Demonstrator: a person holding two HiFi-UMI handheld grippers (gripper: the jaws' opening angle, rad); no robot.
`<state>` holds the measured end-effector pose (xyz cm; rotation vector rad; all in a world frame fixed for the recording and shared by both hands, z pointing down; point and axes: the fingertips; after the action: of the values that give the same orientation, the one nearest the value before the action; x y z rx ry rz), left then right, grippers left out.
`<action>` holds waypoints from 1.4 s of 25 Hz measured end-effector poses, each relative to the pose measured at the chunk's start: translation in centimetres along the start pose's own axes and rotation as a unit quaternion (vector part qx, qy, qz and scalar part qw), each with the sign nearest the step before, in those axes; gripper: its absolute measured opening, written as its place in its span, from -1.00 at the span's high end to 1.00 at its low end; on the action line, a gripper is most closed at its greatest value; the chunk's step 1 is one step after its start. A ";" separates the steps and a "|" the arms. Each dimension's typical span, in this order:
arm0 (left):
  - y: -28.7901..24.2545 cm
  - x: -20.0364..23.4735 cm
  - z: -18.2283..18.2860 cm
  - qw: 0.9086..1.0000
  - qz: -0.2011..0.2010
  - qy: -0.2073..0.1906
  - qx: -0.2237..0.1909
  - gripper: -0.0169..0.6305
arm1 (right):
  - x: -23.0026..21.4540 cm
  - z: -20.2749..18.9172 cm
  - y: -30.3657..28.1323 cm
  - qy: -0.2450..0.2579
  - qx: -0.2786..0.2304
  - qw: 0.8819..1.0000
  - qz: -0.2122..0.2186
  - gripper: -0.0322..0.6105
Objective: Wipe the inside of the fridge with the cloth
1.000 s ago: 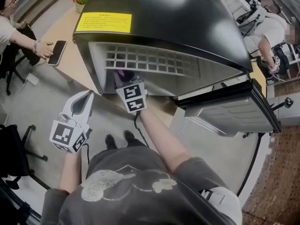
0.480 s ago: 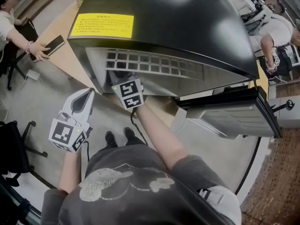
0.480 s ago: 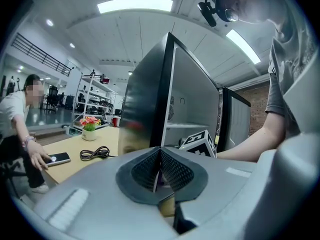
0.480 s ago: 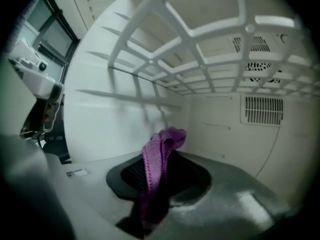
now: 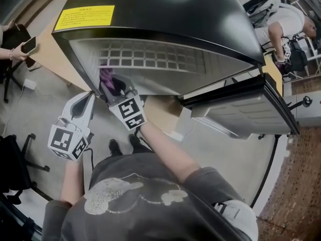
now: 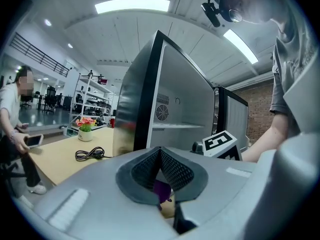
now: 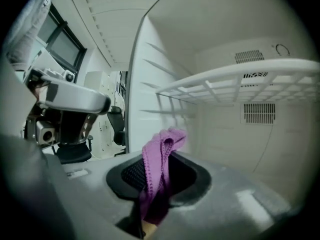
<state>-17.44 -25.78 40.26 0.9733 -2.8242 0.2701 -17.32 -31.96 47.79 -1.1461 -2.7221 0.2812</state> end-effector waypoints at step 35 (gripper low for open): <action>-3.3 -1.2 -2.9 1.000 -0.017 0.012 0.022 0.90 | -9.3 -7.8 -2.6 0.028 0.195 0.977 -0.077 0.65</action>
<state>-14.23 -26.97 43.28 1.0180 -2.7879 0.3384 -10.88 -39.64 55.14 -0.8179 -2.5306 0.7114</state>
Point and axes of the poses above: the fingertips, and each gripper's own axes: y backward along the fingers, x to its left, z out of its top, and after that the axes turned 12 degrees about -z, right-handed
